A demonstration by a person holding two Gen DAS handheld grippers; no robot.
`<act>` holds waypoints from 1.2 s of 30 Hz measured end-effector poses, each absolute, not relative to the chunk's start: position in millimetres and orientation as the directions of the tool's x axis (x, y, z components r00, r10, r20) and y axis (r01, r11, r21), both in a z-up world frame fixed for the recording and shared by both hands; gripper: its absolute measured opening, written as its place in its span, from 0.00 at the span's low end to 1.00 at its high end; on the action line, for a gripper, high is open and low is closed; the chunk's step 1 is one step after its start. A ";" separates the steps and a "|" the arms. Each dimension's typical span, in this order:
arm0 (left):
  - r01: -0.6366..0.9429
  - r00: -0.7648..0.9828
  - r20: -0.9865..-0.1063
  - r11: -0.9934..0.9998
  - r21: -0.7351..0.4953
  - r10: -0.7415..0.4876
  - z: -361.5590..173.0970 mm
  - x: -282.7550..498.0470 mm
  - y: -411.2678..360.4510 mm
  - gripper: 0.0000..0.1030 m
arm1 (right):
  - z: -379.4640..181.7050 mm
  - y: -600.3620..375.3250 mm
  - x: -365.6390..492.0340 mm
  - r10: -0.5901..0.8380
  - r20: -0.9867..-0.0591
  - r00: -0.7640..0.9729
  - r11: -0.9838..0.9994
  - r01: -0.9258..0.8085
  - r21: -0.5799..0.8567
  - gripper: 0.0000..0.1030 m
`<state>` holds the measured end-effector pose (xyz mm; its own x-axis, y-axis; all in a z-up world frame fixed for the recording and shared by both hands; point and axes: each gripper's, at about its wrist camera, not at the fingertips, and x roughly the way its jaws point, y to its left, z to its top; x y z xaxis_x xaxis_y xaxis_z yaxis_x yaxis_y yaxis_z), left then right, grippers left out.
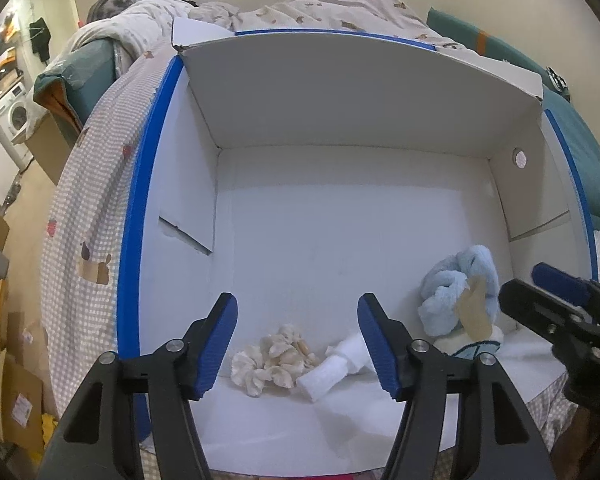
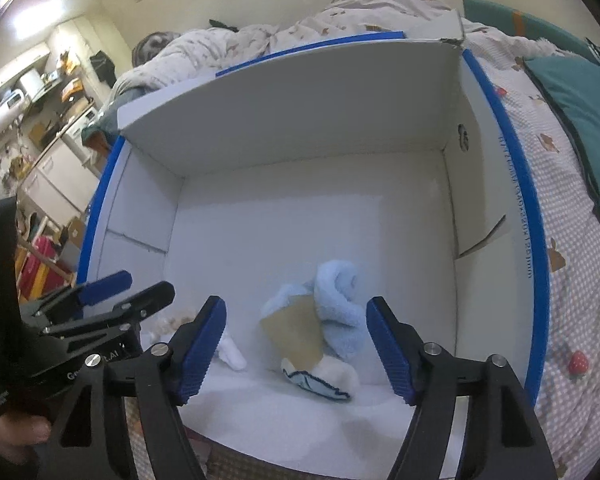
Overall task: Organize soft objects
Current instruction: 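Lift both tools out of the box and back away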
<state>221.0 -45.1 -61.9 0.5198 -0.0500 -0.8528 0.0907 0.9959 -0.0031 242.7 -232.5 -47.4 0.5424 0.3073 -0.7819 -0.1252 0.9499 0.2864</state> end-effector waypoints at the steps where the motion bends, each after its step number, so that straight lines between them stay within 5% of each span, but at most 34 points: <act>1: 0.089 0.522 -0.852 0.996 -0.002 -0.049 -61.7 221.1 -44.6 0.58 | -46.3 -233.0 242.3 0.304 -0.778 0.550 0.951 -0.121 0.286 0.93; 3: 0.087 0.525 -0.850 0.996 0.000 -0.046 -61.3 221.1 -43.9 0.58 | -43.4 -235.6 241.8 0.302 -0.765 0.569 0.950 -0.114 0.290 1.00; 36: 0.044 0.565 -0.824 0.999 -0.010 -0.033 -34.4 179.1 -13.2 0.58 | -33.0 -248.6 217.0 0.271 -0.763 0.587 0.956 -0.073 0.283 1.00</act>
